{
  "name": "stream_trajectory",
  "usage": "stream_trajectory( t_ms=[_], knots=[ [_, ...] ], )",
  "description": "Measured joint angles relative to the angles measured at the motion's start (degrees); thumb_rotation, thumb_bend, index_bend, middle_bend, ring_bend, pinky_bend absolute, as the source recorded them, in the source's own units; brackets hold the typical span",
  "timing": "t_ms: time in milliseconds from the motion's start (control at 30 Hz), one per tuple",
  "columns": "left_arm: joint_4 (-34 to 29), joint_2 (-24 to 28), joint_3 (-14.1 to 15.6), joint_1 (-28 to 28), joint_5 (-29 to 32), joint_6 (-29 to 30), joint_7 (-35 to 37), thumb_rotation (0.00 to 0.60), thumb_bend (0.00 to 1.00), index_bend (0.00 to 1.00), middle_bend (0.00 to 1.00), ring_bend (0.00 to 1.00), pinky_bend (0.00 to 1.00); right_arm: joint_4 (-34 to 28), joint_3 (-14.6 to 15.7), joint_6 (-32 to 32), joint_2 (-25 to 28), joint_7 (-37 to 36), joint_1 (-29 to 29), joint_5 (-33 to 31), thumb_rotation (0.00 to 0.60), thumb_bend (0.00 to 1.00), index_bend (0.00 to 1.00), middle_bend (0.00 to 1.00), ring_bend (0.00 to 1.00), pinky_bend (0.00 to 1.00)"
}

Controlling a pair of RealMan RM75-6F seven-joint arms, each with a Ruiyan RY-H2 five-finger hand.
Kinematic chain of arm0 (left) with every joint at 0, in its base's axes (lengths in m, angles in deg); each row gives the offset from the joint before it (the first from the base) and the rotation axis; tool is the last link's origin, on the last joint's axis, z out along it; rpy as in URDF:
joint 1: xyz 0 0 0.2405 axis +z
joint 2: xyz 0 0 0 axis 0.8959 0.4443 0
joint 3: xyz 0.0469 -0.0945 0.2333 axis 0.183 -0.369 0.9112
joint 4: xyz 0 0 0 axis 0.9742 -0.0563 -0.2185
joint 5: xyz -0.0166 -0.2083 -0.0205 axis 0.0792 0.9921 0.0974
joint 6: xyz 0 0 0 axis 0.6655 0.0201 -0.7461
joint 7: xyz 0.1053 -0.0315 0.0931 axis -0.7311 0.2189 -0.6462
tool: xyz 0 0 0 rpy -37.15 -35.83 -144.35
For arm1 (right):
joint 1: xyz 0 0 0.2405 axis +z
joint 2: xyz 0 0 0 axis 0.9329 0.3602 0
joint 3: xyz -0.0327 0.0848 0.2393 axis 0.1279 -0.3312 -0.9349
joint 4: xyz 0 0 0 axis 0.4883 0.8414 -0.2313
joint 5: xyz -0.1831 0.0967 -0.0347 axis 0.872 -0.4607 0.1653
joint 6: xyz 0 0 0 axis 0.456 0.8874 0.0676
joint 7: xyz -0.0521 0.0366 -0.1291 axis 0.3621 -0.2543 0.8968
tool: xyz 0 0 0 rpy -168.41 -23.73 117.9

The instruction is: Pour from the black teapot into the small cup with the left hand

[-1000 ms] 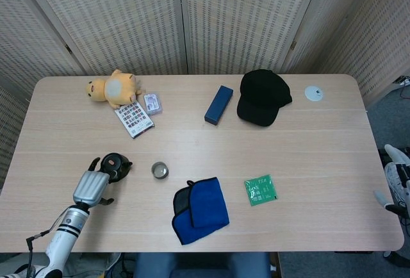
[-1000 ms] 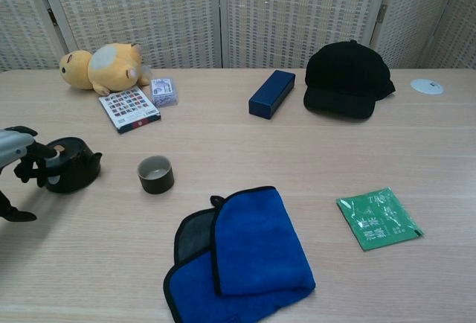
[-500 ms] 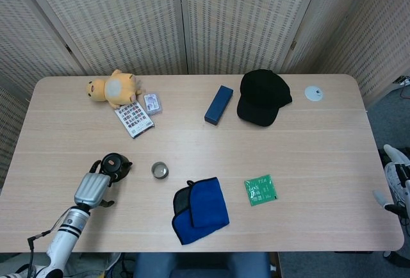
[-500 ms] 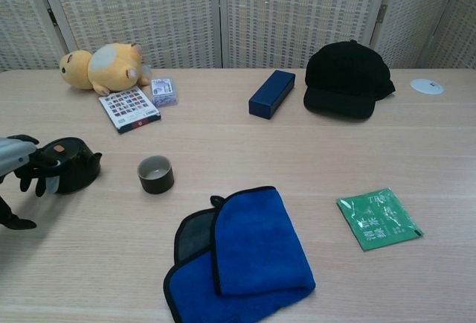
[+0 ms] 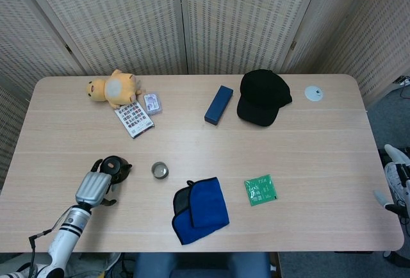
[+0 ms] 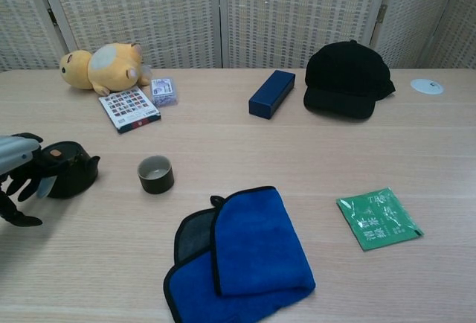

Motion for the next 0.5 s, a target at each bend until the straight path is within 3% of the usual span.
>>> stream_trajectory(
  t_ms=[333,400,500],
  knots=[
    [-0.01,0.34,-0.51,-0.37,0.21,-0.37,0.97,0.6,0.14,0.88,0.86,0.79,0.0,0.0,-0.21,0.03,0.08,-0.12,0.0,-0.25,0.6,0.18,0.02,0.15,0.0,0.0],
    [-0.21,0.46,-0.77,-0.4,0.38,-0.32,1.31,0.571,0.14,0.9,0.87,0.79,0.0,-0.01,-0.27,0.03,0.07,-0.13,0.02,-0.29,0.6,0.18,0.02,0.15,0.0,0.0],
    [-0.63,0.7,-1.39,-0.44,0.62,-0.08,2.26,0.419,0.13,0.93,0.9,0.82,0.0,0.02,-0.33,0.01,0.05,-0.15,0.05,-0.35,0.6,0.18,0.02,0.15,0.0,0.0]
  ],
)
